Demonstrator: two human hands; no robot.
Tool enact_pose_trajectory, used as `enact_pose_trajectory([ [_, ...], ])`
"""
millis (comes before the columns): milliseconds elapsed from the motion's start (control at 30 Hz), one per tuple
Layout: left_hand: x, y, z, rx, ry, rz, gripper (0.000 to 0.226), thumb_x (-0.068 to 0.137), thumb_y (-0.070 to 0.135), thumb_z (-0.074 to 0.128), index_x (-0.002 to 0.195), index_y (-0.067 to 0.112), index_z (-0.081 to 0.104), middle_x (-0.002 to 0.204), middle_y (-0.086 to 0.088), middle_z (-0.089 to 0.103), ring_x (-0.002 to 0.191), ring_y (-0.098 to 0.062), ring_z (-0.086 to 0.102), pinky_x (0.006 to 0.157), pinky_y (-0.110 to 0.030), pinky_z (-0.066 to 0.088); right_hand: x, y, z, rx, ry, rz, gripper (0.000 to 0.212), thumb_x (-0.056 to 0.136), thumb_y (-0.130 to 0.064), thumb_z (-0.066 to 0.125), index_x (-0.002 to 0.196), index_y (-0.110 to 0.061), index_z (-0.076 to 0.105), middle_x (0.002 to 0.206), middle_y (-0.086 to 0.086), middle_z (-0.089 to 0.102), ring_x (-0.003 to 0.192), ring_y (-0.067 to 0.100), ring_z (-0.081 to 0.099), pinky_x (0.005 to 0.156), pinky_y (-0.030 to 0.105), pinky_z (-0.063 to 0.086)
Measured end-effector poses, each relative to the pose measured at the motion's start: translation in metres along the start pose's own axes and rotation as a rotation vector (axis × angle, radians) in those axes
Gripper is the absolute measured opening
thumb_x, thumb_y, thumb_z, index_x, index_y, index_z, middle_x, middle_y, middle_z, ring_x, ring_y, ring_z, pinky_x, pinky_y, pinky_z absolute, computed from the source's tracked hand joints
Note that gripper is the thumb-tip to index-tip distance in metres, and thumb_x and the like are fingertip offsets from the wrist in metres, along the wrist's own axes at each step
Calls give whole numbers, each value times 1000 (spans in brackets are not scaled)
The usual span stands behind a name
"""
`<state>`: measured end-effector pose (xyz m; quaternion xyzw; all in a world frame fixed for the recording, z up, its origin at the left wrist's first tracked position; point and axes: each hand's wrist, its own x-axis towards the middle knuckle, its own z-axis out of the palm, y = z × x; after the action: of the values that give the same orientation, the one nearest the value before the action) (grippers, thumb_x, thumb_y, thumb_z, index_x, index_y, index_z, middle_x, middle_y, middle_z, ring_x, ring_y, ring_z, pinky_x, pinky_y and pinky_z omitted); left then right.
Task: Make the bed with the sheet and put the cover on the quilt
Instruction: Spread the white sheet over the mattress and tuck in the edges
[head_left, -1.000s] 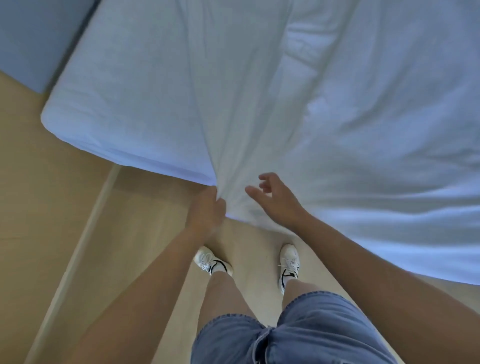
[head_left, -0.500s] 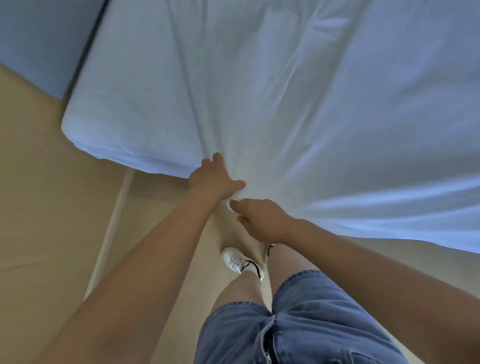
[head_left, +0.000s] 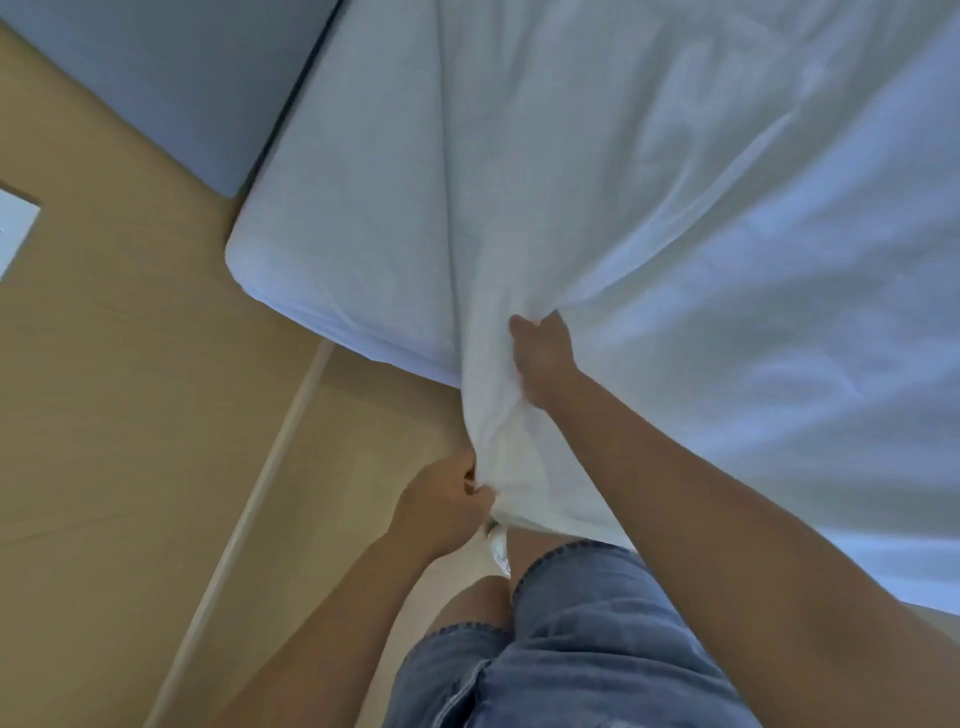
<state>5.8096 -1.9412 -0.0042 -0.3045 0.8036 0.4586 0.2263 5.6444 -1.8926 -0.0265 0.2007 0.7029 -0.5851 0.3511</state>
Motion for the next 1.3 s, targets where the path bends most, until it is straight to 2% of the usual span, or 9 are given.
enact_pose_trajectory([
  [167, 96, 34, -90, -597, 353, -209, 52, 79, 39, 65, 121, 13, 46, 101, 6, 57, 97, -15, 56, 86, -33, 46, -28, 3, 63, -854, -605, -464, 31, 99, -11, 38, 126, 0, 47, 120, 21, 58, 108, 35, 55, 76, 27, 33],
  [300, 153, 21, -135, 186, 192, -218, 36, 92, 32, 52, 117, 6, 49, 114, -11, 57, 108, -29, 54, 86, -35, 43, -18, 12, 73, -1062, -788, -398, 43, 99, -23, 44, 136, -3, 35, 128, 13, 51, 118, 29, 48, 81, 26, 29],
  [467, 147, -24, -161, 63, 274, -164, 22, 97, 15, 41, 92, -2, 53, 92, -19, 57, 86, -27, 52, 69, -31, 34, 31, -23, 71, -182, -273, 131, 52, 84, -50, 61, 124, -18, 52, 116, 5, 56, 102, 19, 54, 87, 34, 44],
  [633, 135, -88, -179, -341, -2, -341, 20, 96, 7, 43, 86, 16, 58, 87, -6, 59, 78, -19, 52, 61, -26, 39, 93, -46, 134, 453, 75, 321, 33, 90, -26, 63, 118, -9, 58, 106, 12, 65, 84, 22, 62, 67, 35, 55],
  [733, 158, -121, -209, -370, 138, -408, 22, 92, 4, 42, 81, 14, 59, 86, -5, 62, 85, -20, 55, 62, -26, 41, 91, -42, 202, 0, 90, 108, 30, 95, -11, 49, 121, 4, 49, 101, 19, 55, 89, 22, 54, 74, 35, 49],
  [867, 206, -104, -273, -587, 229, -233, 54, 92, 45, 52, 135, 15, 41, 124, 1, 53, 111, -17, 51, 90, -31, 41, 50, -9, 315, -638, -377, -135, 28, 98, -13, 40, 115, 5, 52, 111, 21, 59, 106, 34, 57, 82, 34, 43],
  [933, 234, -109, -295, -302, 156, -195, 73, 84, 45, 64, 143, 20, 29, 130, 7, 46, 120, -15, 46, 95, -26, 37, 44, 4, 350, -795, -480, -202, 28, 97, -8, 39, 115, 6, 55, 115, 22, 59, 107, 35, 56, 76, 31, 40],
  [1067, 268, -159, -318, 209, 212, -199, 24, 89, 8, 44, 112, 9, 52, 112, -11, 57, 106, -34, 53, 77, -30, 40, 59, 21, 365, -881, -633, -336, 35, 90, -11, 51, 124, -1, 52, 124, 16, 56, 114, 30, 51, 79, 25, 35],
  [1300, 256, -231, -297, 194, 276, -491, 32, 96, 10, 36, 127, 3, 43, 128, -20, 52, 115, -38, 51, 82, -38, 40, 128, 14, 262, -425, 581, 82, 71, 81, -44, 68, 138, -12, 39, 137, 14, 40, 128, 30, 36, 101, 38, 34],
])
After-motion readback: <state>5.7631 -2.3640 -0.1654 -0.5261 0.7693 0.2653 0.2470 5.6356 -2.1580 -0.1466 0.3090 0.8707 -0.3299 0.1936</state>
